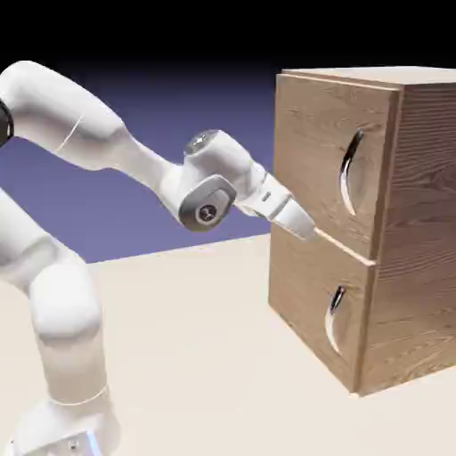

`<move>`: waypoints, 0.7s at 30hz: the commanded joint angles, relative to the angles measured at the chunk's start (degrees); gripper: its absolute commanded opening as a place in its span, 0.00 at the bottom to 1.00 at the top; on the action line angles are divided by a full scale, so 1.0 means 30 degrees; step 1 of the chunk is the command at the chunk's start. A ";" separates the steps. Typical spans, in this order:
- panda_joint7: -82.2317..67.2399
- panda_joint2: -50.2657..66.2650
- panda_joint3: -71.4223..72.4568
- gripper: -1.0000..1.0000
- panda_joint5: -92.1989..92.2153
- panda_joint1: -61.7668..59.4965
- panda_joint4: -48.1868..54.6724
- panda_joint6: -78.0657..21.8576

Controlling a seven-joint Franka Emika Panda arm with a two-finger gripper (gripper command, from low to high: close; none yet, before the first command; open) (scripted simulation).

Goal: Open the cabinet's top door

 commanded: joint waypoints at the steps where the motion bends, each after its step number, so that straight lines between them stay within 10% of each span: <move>1: 0.0633 -0.0118 -0.0279 1.00 -0.0832 0.0253 0.0092 -0.0071; 21: 1.3271 -0.2478 -0.5854 1.00 -1.7444 0.5304 0.1935 -0.1482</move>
